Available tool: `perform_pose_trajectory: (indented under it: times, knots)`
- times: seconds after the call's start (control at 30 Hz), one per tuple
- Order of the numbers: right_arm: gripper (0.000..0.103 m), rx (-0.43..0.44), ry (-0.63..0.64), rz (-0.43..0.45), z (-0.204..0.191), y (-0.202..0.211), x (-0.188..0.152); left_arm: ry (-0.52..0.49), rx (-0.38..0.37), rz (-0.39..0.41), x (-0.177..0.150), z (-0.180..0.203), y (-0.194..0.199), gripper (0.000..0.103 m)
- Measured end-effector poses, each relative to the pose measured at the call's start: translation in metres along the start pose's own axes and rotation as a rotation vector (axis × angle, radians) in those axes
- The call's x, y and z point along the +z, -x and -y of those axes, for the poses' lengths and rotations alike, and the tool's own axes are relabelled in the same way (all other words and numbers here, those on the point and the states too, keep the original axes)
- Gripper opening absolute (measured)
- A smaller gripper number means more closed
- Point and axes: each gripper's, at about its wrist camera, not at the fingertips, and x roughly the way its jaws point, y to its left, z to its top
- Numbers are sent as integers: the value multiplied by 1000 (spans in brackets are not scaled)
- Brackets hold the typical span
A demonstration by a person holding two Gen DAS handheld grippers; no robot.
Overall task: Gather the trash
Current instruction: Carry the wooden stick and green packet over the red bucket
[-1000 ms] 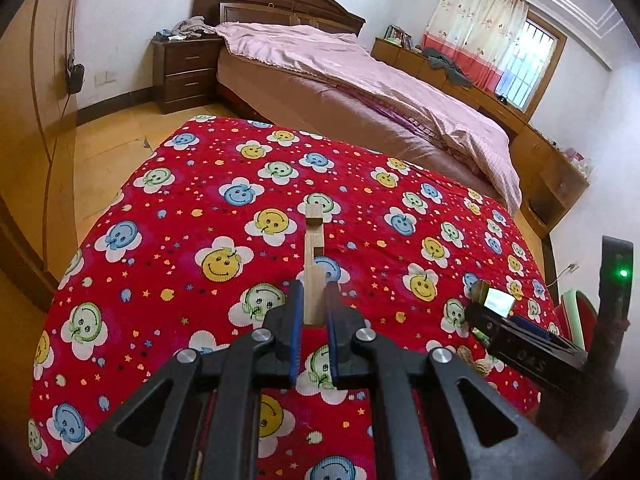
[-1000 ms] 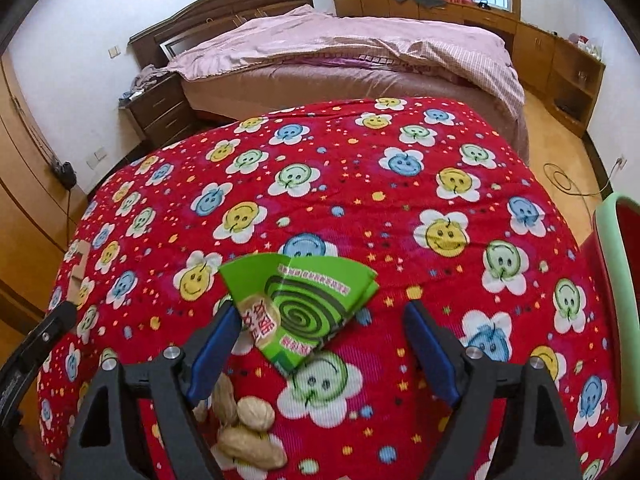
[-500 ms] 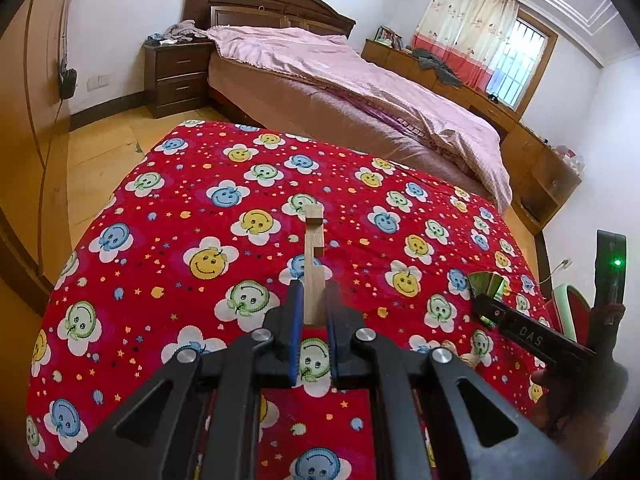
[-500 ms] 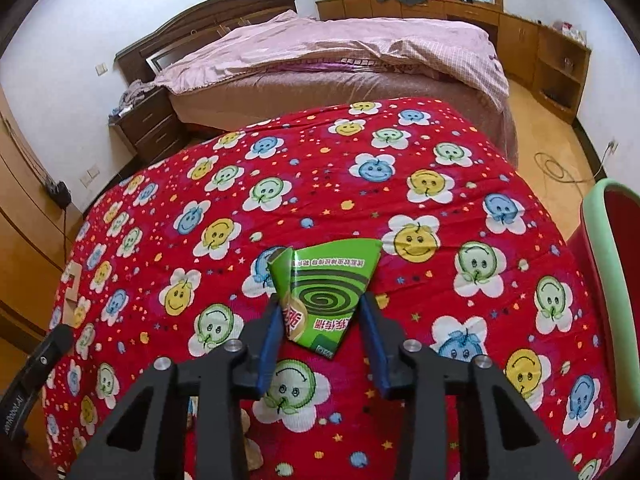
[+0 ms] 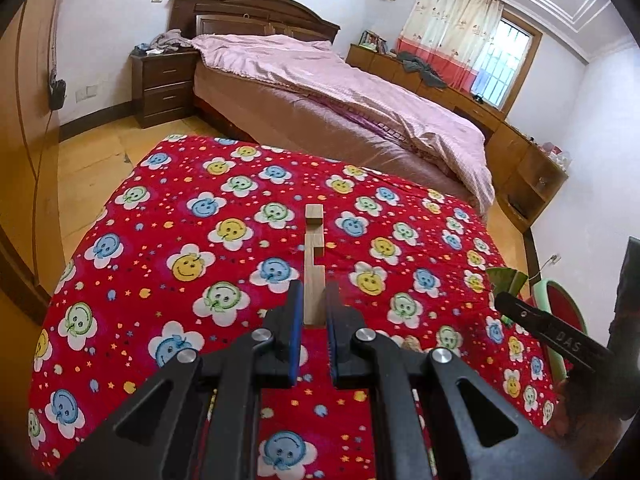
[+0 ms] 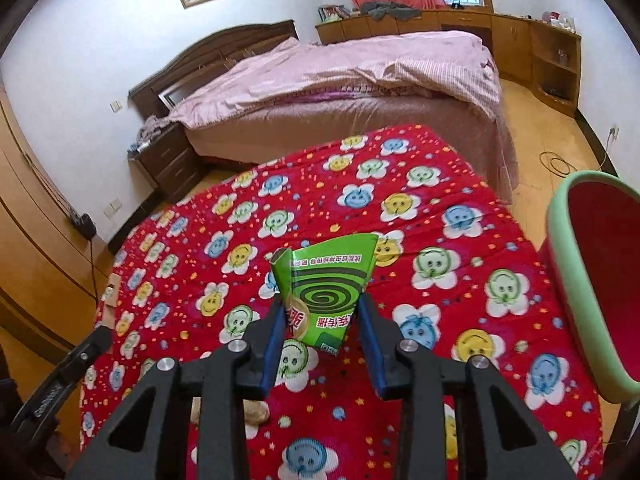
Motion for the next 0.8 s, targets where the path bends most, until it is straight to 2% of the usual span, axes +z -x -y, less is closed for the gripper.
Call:
perform_pose_trajectory:
  times: [0.3, 0.8]
  knots:
    - [38, 36, -40, 69, 17, 45, -2, -36, -40, 13, 0, 23, 15, 10]
    - [38, 44, -90, 149, 48, 99, -10, -100, -116, 15, -3, 65, 32, 10]
